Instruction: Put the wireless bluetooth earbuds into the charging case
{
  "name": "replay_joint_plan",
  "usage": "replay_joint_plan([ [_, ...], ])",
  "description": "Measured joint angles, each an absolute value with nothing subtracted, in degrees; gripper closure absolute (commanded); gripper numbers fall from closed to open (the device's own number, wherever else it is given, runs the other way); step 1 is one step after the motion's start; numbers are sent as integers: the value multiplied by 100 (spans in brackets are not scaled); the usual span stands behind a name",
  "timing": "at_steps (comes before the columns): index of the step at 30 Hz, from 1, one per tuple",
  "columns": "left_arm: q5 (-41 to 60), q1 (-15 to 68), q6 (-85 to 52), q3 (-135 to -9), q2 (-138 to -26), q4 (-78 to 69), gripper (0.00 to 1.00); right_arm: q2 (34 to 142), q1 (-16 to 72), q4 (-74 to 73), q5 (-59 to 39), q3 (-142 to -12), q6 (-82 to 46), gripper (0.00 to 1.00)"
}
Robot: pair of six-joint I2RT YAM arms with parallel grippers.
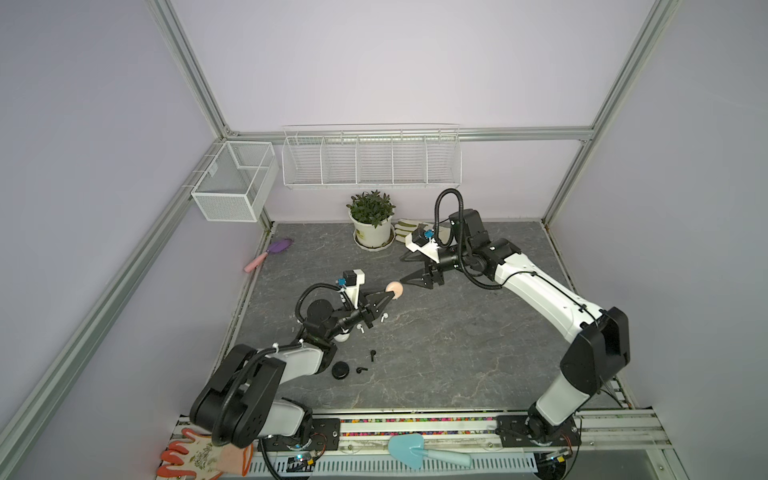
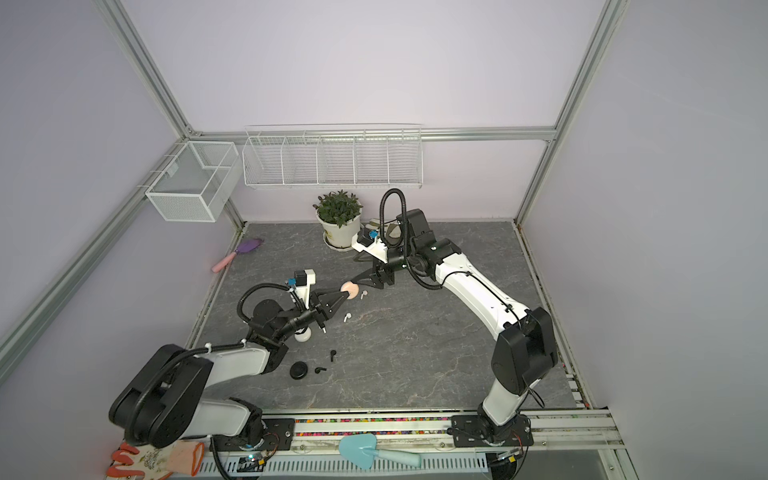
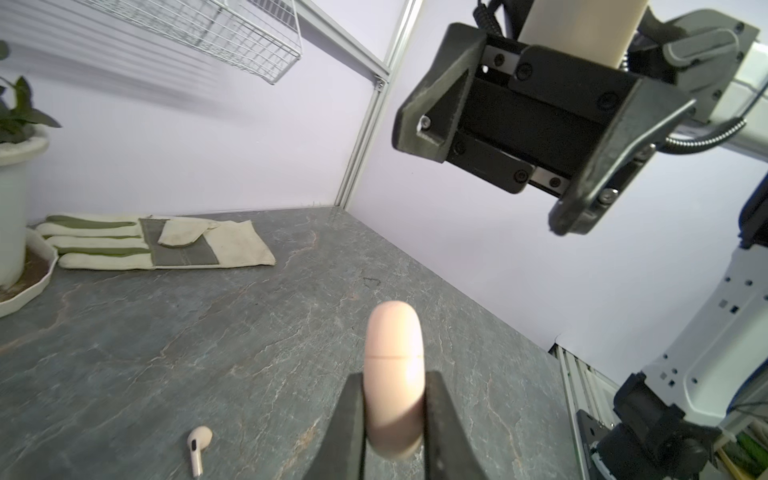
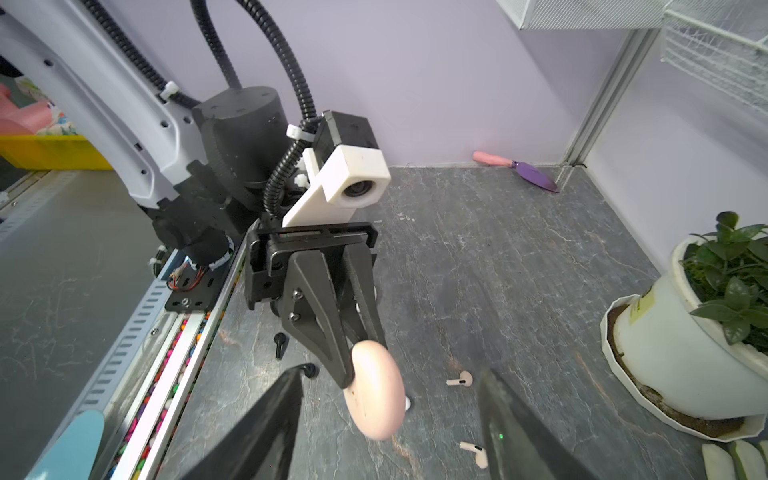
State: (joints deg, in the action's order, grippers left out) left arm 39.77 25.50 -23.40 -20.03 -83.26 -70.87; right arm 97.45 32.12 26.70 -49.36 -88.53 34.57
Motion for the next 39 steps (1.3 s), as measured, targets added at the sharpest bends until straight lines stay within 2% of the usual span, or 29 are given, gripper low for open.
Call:
replay_joint_plan([
  [3, 4189, 2552, -2163, -2150, -8678, -7387, 100, 9878, 3203, 2985, -4941, -8892, 3771, 43],
  [12, 4276, 2552, -1981, -2200, -8680, -7778, 100, 10079, 3118, 3590, -5483, -8892, 4080, 48],
  [16, 4296, 2552, -1984, -2200, -8617, -7780, 100, 10285, 3022, 3627, -5758, -8908, 4128, 59],
  [23, 4219, 2552, -1988, -2200, -8495, -7837, 100, 10593, 3009, 3693, -6108, -9039, 4165, 59],
  [34, 4233, 2567, -2078, -2200, -8484, -7955, 100, 10606, 3015, 3708, -6173, -9091, 4254, 74],
  [35, 4235, 2567, -2080, -2200, -8484, -7959, 97, 10606, 3015, 3726, -6173, -9105, 4272, 74],
  [36, 4252, 2567, -2080, -2200, -8484, -7964, 81, 10606, 3015, 3785, -6165, -9129, 4313, 76],
  [38, 4261, 2569, -2053, -2198, -8484, -7979, 57, 10624, 3017, 4021, -6093, -9260, 4453, 78],
  [39, 4265, 2567, -2043, -2187, -8486, -7975, 40, 10656, 3026, 4224, -6036, -9391, 4550, 78],
])
